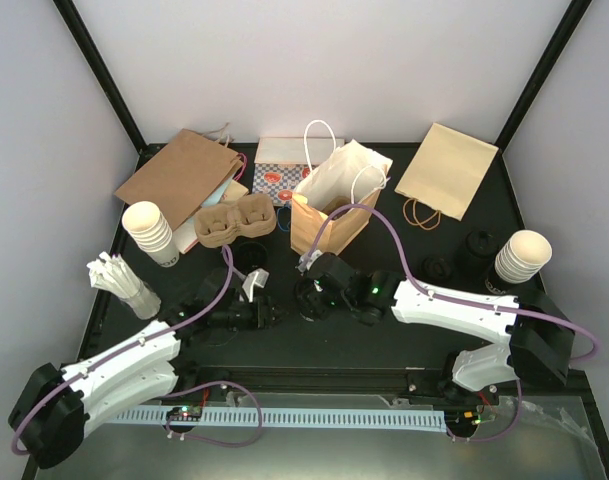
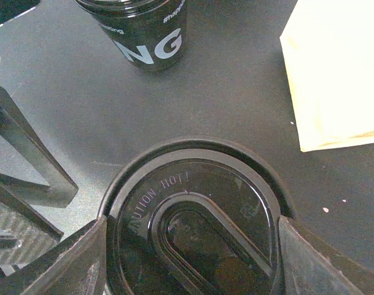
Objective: Pack the takeout coffee
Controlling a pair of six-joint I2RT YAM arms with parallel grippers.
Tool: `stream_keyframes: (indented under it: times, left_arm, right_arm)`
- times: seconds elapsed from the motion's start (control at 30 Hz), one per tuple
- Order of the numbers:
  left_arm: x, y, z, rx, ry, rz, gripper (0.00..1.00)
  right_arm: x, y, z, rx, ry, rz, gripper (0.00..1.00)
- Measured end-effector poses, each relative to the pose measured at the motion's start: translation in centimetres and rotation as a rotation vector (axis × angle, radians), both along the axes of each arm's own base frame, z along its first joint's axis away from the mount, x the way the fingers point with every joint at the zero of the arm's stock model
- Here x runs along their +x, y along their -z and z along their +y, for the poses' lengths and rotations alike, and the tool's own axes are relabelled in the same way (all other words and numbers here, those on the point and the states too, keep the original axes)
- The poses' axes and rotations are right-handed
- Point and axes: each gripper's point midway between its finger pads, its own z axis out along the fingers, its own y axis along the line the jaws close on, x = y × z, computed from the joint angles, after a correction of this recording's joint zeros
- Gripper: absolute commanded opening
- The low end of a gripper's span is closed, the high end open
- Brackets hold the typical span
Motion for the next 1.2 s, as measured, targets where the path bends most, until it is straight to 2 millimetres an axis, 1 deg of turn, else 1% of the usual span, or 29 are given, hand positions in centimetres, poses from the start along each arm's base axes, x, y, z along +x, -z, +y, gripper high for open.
stream_keyframes:
  times: [0.07,0.23,0.43,0.57,0.77,0.83,0.93,1.0,1.1,1.2]
  left_arm:
    - [-0.1,0.0,-0.2,-0.015,0.001,0.011,0.45]
    - [0.4,-1.3,-1.1,-0.078,-0.007,-0.007,0.45]
    - [0.7,-1.9,-1.2,-0.100,-0.020,-0.020,0.45]
    - [1.3,-2.3,-0.6,-0.071,-0.047,-0.058,0.45]
    - [3.6,-4.4,0.6,-0.040,-0.095,-0.143,0.45]
    - [3.9,-4.5,0.8,-0.032,-0.096,-0.155,0.45]
    - [3.7,-4.0,0.8,-0.010,-0.074,-0.145,0.44]
    - [3.4,-3.2,0.7,0.007,-0.050,-0.122,0.43]
    - [2.9,-2.0,0.4,0.025,-0.010,-0.078,0.43]
    - [2.4,-1.4,0.1,0.024,0.024,-0.049,0.43]
  right_arm:
    - [0.1,0.0,0.0,-0.001,0.008,0.004,0.51]
    - [0.2,-0.2,0.0,0.007,0.048,0.016,0.51]
    - [-0.3,-0.4,-0.3,0.015,0.049,0.026,0.51]
    - [-1.1,-0.4,-0.2,0.009,-0.002,0.027,0.51]
    - [-3.1,-0.5,-0.1,0.023,-0.113,0.047,0.51]
    - [-3.7,-0.5,0.0,0.023,-0.146,0.054,0.51]
    - [-4.2,-0.4,0.2,0.010,-0.180,0.047,0.51]
    - [-4.6,-0.4,0.5,-0.007,-0.204,0.033,0.50]
    - [-4.9,-0.2,0.7,-0.021,-0.221,0.019,0.50]
    - [-5.0,-0.3,0.8,-0.020,-0.226,0.015,0.50]
